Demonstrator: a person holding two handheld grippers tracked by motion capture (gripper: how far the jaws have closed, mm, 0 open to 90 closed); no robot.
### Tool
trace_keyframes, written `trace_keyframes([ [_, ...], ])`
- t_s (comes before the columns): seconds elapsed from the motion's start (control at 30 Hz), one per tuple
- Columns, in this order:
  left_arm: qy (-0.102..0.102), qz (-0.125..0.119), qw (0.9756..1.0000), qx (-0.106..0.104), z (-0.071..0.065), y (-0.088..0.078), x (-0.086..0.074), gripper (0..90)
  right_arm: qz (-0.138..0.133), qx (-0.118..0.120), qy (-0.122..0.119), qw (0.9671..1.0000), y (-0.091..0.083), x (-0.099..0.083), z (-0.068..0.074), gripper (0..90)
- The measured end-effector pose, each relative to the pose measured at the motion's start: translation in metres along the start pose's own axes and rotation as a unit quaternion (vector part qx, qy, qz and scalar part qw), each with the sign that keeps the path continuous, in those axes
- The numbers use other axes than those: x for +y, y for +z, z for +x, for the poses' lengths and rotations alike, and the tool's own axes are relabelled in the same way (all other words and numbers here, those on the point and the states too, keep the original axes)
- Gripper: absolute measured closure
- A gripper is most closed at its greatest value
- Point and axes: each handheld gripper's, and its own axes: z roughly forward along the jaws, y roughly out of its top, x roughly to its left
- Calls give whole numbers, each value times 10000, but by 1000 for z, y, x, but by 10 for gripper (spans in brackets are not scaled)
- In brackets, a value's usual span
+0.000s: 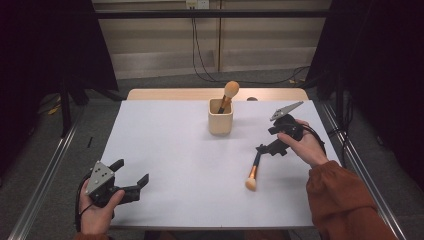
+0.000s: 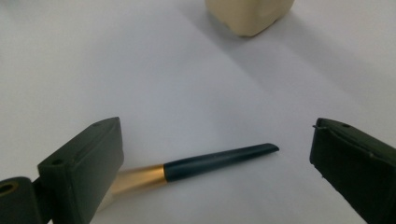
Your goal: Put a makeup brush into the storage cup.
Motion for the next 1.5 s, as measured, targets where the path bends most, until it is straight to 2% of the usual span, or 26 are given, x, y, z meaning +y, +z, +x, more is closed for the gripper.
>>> trace_keyframes([
  [0.1, 7, 12, 10000, 1, 0, 0, 0, 39, 225, 95, -93, 9997, 0, 1, 0, 29],
  [0.3, -6, 11, 10000, -4, 0, 0, 0, 39, 725, 103, -236, 9970, 5, 2, 1, 35],
  [0.5, 6, 25, 10000, -48, -1, 1, 0, 39, 1253, 126, -220, 9918, 10, 1, -2, 44],
  [0.7, 1, 10, 10000, -39, 0, 1, 0, 39, 1742, 317, -195, 9840, 14, -1, -5, 46],
  [0.9, 4, 25, 10000, -51, -1, 1, 0, 39, 1942, 378, -229, 9800, 17, -4, -8, 46],
  [1.07, 30, 49, 10000, -44, 0, 1, 0, 39, 1973, 446, -391, 9786, 20, -5, -7, 45],
  [1.17, 32, 53, 10000, -44, 0, 1, 0, 39, 1877, 515, -666, 9786, 23, -5, -5, 47],
  [1.23, 33, 54, 10000, -44, 0, 1, 0, 39, 1784, 516, -936, 9781, 24, -5, -3, 42],
  [1.33, 45, 51, 10000, -60, 0, 2, 0, 39, 1866, 575, -1269, 9725, 28, -4, -2, 45],
  [1.4, 51, 63, 9999, -60, -1, 2, 0, 39, 1796, 453, -1610, 9694, 30, -4, 1, 38],
  [1.5, 65, 73, 9999, -72, -1, 2, 0, 39, 1947, 518, -1904, 9608, 34, -1, 5, 48],
])
